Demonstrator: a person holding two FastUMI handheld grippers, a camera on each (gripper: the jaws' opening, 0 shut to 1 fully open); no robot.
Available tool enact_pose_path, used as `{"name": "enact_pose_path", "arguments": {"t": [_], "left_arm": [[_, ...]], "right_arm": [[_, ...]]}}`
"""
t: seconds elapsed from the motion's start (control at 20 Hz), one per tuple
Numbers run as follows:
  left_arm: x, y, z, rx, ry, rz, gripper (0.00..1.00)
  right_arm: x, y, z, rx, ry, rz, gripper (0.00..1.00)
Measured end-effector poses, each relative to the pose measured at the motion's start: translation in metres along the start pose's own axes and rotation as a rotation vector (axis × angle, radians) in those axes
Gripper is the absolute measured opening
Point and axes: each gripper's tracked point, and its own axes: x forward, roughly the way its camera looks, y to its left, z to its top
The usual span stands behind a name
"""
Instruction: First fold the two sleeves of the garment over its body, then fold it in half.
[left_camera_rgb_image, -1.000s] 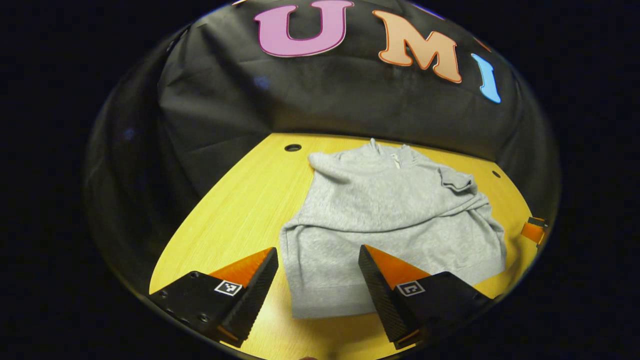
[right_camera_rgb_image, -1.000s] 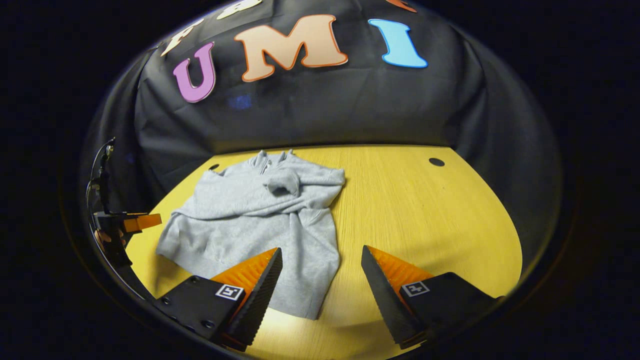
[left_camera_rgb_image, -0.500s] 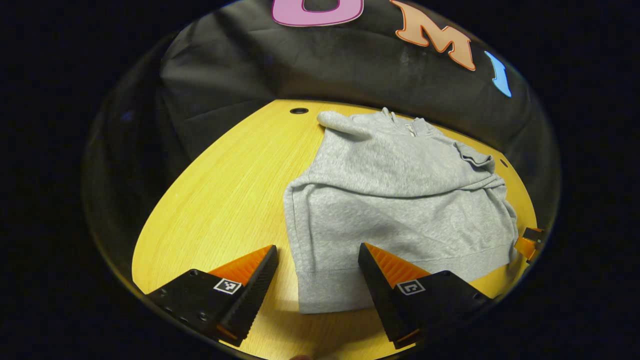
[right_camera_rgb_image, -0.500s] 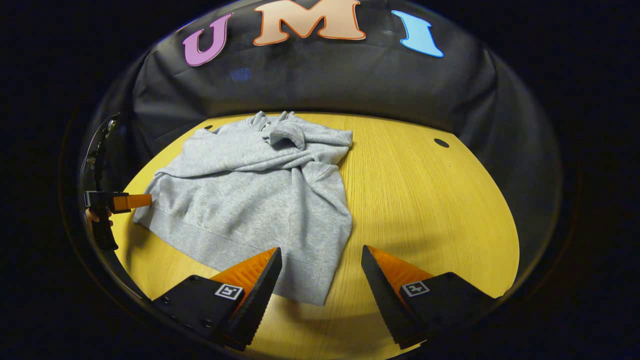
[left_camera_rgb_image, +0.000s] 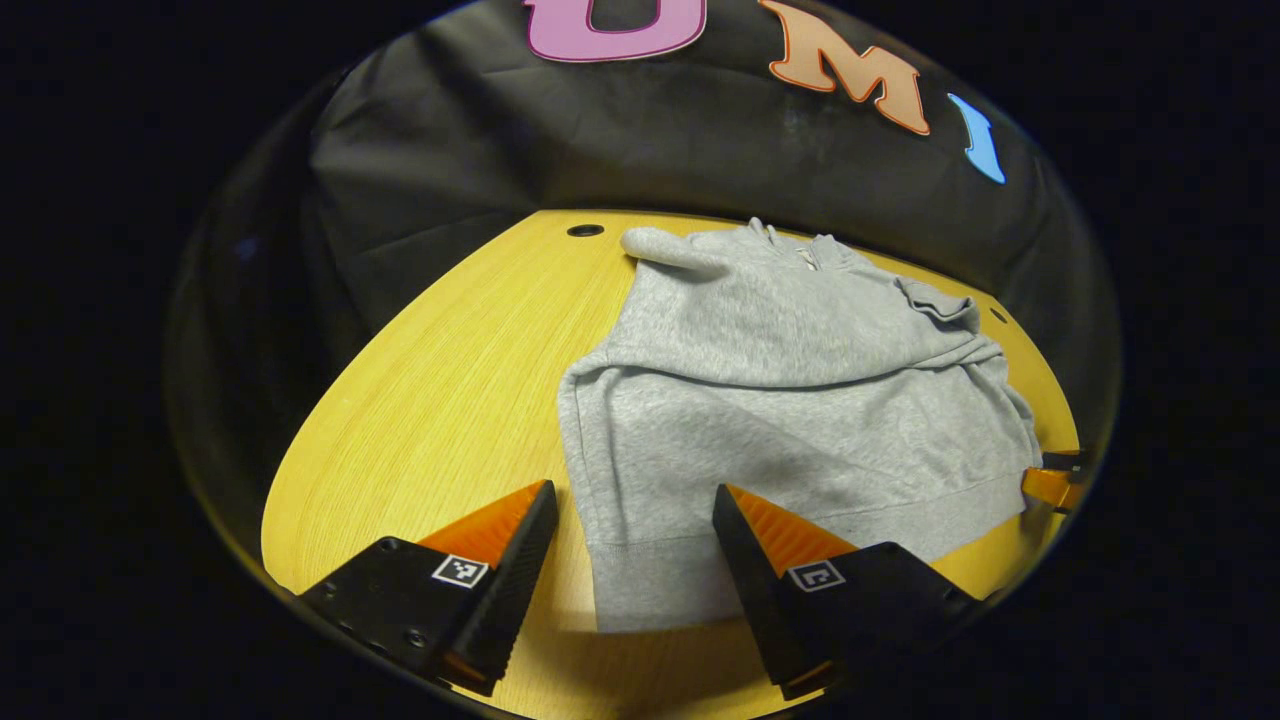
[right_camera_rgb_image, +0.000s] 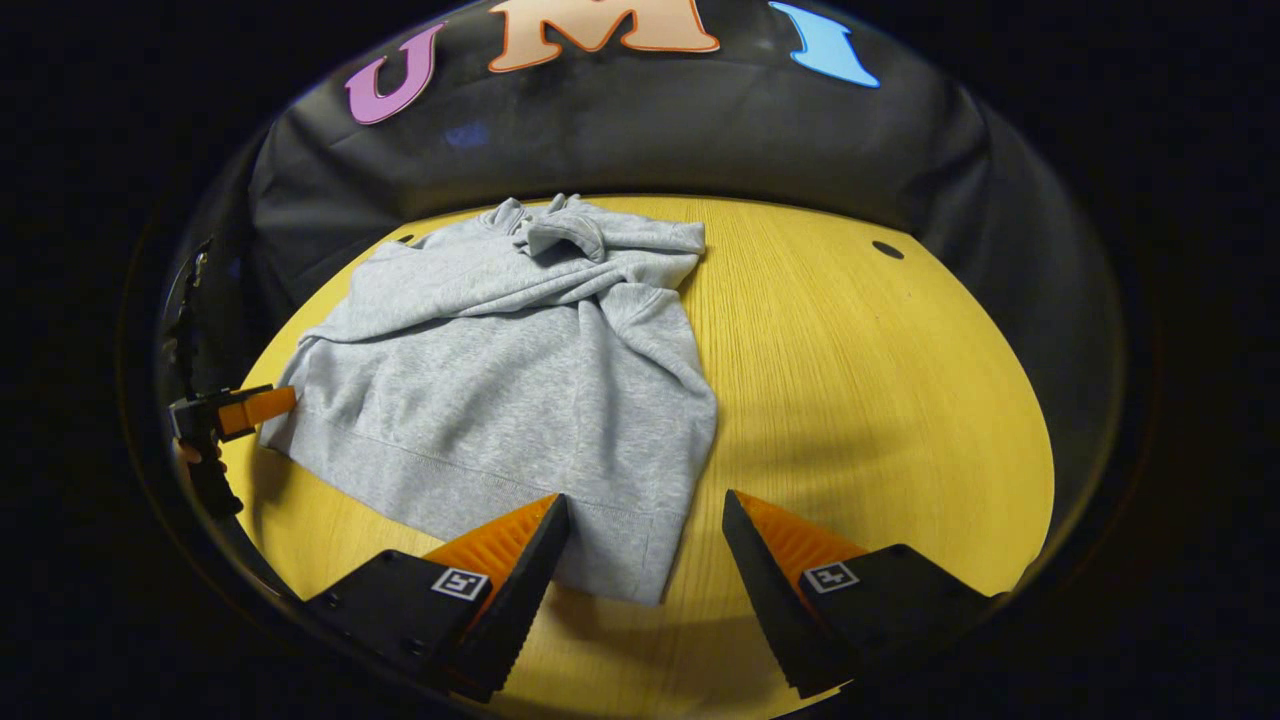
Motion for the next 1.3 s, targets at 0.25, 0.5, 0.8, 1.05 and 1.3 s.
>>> {"name": "enact_pose_path", "arguments": {"t": [0.25,0.5,0.8,1.05,1.3], "left_arm": [[-0.001,-0.008,0.000,0.009,0.018,-0.038,0.77],[0.001,-0.012,0.001,0.050,0.035,-0.061,0.70],[0.005,-0.028,0.004,0.047,0.019,-0.127,0.17],[0.006,-0.031,0.006,0.075,0.034,-0.132,0.00],[-0.001,-0.032,0.002,0.075,0.077,-0.141,0.00]], "right_arm": [[0.005,0.008,-0.001,-0.022,-0.004,0.016,0.94],[0.009,0.021,-0.003,-0.078,0.047,0.056,0.83],[0.012,0.034,0.001,-0.011,0.094,0.135,0.29],[0.016,0.036,0.004,0.007,0.091,0.141,0.05],[0.010,0.041,-0.001,0.031,0.116,0.158,0.04]]}}
